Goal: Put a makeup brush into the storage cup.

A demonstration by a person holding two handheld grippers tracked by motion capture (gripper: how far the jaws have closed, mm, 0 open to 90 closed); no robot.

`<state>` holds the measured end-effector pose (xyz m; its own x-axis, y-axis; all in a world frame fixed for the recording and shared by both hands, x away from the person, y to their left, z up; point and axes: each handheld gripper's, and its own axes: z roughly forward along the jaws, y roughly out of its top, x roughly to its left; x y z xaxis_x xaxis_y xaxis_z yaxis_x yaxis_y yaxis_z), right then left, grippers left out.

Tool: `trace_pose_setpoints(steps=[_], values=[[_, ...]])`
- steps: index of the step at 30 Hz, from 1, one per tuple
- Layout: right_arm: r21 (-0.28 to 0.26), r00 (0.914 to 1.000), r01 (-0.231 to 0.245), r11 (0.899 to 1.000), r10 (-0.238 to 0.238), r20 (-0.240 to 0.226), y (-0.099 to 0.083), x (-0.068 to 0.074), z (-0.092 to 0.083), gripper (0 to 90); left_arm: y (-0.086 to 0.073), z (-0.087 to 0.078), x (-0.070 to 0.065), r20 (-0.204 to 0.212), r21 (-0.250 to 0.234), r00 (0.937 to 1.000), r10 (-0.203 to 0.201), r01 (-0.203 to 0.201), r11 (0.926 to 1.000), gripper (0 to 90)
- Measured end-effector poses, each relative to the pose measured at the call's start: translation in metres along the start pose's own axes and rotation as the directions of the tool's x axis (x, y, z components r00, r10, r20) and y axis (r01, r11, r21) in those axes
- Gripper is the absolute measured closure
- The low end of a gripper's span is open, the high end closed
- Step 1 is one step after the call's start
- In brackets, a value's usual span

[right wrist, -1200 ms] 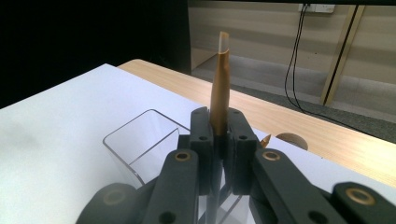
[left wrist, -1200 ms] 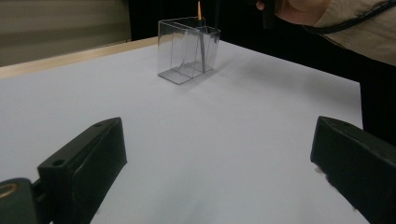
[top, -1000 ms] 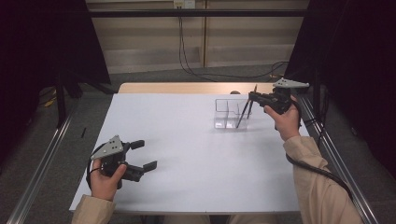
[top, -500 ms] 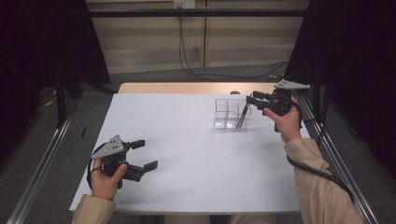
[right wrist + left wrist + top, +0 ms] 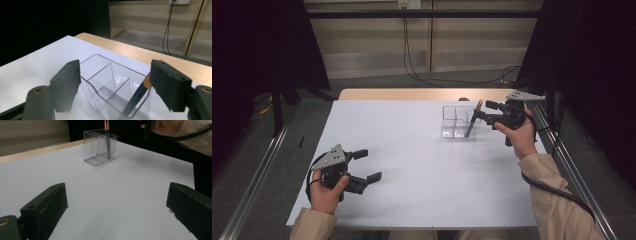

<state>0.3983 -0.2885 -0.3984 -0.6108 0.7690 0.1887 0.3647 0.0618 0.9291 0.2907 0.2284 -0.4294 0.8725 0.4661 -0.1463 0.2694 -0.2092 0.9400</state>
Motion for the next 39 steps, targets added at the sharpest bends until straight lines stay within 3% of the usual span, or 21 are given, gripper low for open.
trace_pose_setpoints(steps=[7, 23, 39], values=[[0.014, 0.9999, 0.013, 1.0, -0.013, -0.011, -0.005, 0.007, -0.001, 18.8, 0.0, 0.001, 0.0, 0.009, -0.005, 1.0, 0.001, -0.001, 1.0, 3.2], [0.037, 0.9989, 0.027, 0.999, -0.025, -0.041, -0.017, 0.022, -0.014, 16.6, 0.003, 0.008, 0.001, 0.024, -0.009, 0.9997, 0.002, -0.002, 1.0, 3.2], [0.027, 0.996, 0.046, 0.999, -0.043, -0.079, -0.026, 0.037, -0.026, 15.9, 0.003, 0.008, 0.003, 0.02, -0.016, 0.9998, -0.003, 0.004, 0.9999, 3.2]])
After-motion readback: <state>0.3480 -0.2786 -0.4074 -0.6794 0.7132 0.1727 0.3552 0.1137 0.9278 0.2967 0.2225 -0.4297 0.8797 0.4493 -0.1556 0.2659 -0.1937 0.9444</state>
